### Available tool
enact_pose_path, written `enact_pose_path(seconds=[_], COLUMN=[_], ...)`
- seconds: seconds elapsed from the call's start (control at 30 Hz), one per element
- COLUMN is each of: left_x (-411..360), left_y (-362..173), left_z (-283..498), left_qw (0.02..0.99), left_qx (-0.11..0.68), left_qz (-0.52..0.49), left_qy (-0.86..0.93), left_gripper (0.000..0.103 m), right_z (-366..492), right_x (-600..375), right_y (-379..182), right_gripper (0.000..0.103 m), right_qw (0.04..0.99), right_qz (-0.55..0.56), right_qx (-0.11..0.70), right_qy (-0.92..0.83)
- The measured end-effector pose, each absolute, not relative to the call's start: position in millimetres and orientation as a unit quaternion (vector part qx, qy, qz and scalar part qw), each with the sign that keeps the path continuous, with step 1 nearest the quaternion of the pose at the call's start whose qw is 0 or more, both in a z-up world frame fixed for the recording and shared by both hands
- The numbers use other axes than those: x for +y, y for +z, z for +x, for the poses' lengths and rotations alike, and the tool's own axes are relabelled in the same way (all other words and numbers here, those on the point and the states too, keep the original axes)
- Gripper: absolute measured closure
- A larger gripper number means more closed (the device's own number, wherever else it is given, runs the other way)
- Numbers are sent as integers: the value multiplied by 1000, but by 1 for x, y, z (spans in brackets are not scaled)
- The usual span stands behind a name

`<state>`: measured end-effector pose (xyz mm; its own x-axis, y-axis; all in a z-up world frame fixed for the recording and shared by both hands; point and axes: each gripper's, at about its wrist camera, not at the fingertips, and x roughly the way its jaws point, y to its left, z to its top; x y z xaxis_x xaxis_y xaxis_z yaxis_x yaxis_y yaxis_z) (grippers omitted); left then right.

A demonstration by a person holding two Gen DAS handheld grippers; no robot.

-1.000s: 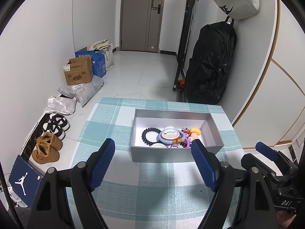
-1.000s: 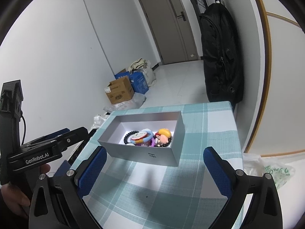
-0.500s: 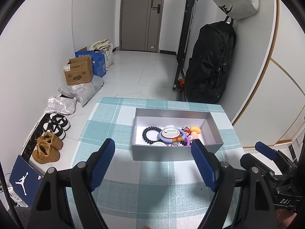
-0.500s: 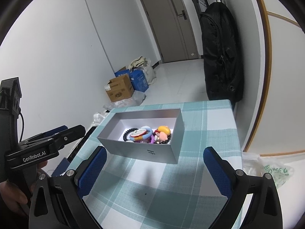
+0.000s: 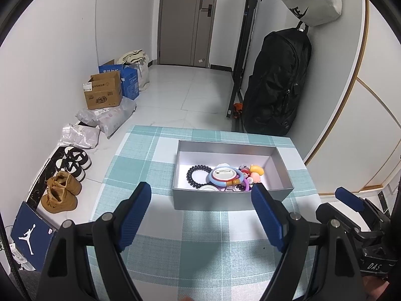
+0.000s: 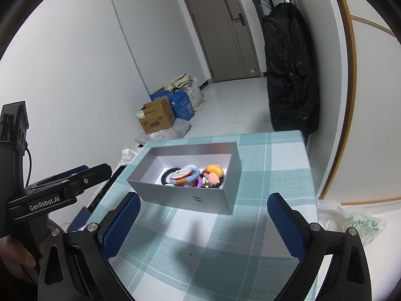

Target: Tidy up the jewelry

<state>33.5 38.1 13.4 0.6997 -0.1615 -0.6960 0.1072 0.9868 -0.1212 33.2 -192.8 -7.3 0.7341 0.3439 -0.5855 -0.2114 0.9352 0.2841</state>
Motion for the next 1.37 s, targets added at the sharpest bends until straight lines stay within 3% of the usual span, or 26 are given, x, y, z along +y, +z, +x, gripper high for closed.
enact_pose_path(seconds=[1.37], left_x=[26], left_y=[9], left_z=[30], left_qw=[920], left_qx=[379], left_qz=[-8], left_qy=[-101], left_gripper=[24], right_z=[37], right_x=[-197], right_y=[-12], right_gripper=[1], right_qw=[920], right_qz=[111], right_qx=[346], right_qy=[144])
